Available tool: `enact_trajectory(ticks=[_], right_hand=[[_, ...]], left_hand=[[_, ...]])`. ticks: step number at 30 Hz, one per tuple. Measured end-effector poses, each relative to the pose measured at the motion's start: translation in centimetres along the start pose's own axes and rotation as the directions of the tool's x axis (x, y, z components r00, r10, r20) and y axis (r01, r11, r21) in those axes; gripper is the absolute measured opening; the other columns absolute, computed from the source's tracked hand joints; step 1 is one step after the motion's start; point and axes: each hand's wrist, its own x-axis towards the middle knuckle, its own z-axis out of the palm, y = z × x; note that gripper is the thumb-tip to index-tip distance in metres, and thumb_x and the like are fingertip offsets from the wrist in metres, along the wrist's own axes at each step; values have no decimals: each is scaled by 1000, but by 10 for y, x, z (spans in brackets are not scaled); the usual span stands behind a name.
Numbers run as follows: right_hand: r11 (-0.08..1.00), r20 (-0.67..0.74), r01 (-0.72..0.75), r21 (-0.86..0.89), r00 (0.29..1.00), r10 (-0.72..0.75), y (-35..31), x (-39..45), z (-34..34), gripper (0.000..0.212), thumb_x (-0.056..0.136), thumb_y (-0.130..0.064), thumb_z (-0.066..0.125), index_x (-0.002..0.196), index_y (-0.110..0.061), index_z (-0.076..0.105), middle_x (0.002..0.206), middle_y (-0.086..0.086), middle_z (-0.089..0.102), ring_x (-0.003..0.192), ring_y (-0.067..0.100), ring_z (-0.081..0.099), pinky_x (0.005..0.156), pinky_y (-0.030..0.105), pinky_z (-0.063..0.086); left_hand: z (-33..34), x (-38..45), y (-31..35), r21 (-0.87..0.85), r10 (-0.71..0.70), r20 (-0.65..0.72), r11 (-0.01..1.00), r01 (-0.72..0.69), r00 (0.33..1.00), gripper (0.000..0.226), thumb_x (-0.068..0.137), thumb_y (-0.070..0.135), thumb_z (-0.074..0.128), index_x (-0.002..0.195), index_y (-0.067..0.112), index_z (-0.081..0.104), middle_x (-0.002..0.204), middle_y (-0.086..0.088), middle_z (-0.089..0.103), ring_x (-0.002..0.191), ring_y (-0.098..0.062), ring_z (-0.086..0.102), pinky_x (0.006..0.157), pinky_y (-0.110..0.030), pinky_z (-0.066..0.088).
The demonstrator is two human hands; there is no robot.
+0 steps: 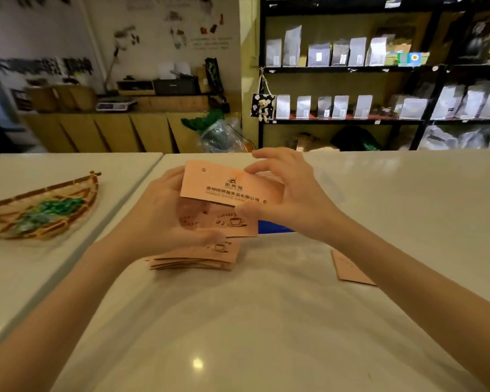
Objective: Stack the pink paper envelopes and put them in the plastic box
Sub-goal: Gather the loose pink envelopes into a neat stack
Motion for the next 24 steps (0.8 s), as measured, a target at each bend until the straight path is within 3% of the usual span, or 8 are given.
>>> enact_trajectory(ticks=[4, 6, 11, 14, 16, 19, 21, 24], right_hand=[[999, -11, 34, -24, 999, -34, -12, 7, 25, 58, 62, -60, 61, 111, -29, 55, 133, -9, 44, 120, 3, 27, 97, 24, 16], [999, -7, 13, -35, 1000, -13, -15, 8, 35, 58, 63, -60, 61, 111, -28, 56, 134, -9, 43, 123, 6, 25, 94, 22, 12], [997, 58, -50, -61, 997, 54, -14, 3, 62, 62, 61, -64, 57, 110, -26, 56, 138, -8, 39, 131, 11, 19, 109, 37, 13], [992, 77, -52, -112, 995, 60, -12, -3, 67, 64, 62, -66, 54, 111, -25, 56, 141, -7, 36, 133, 11, 16, 109, 35, 5], [988, 98, -47, -149, 993, 62, -10, -4, 68, 66, 62, -68, 49, 112, -25, 55, 143, -6, 34, 135, 12, 14, 108, 34, 2], [976, 156, -35, -213, 985, 70, -9, -8, 70, 65, 65, -69, 51, 115, -26, 54, 146, -5, 28, 137, 15, 7, 110, 40, -2], [967, 180, -26, -254, 981, 74, -8, -10, 71, 67, 65, -70, 50, 115, -25, 53, 148, -4, 25, 137, 16, 3, 111, 44, -5], [953, 216, -24, -301, 972, 92, -6, -11, 73, 69, 66, -72, 46, 117, -26, 52, 150, -3, 19, 139, 17, -3, 110, 44, -11]], left_hand=[[2, -9, -26, 117, -150, 120, 984, 136, 982, 76, 45, 67, 64, 112, 32, 57, 133, 14, 37, 127, -11, 28, 106, -41, 32], [6, -11, -37, 165, -223, 165, 967, 196, 961, 72, 52, 60, 70, 114, 26, 58, 140, 7, 35, 130, -14, 25, 108, -40, 29], [21, -22, -59, -68, -269, 244, 954, 293, 932, 68, 46, 58, 74, 107, 48, 46, 133, 10, 44, 124, -17, 39, 101, -46, 39], [24, -24, -65, -64, -241, 252, 962, 265, 937, 62, 48, 60, 70, 102, 59, 40, 125, 16, 43, 124, -15, 37, 103, -41, 36], [23, -22, -63, -67, -231, 221, 966, 251, 947, 66, 46, 64, 67, 106, 56, 43, 122, 17, 43, 119, -12, 37, 101, -35, 34], [23, -21, -59, -62, -258, 222, 959, 278, 940, 66, 45, 66, 61, 105, 48, 42, 108, 18, 44, 107, -7, 36, 85, -20, 29], [25, -21, -61, -46, -290, 206, 951, 305, 935, 79, 43, 68, 61, 113, 39, 42, 112, 13, 49, 112, -13, 39, 84, -19, 33], [24, -20, -65, 32, -403, 195, 914, 405, 894, 117, 42, 72, 66, 137, 23, 19, 144, 0, 31, 131, -20, 23, 105, -37, 28]])
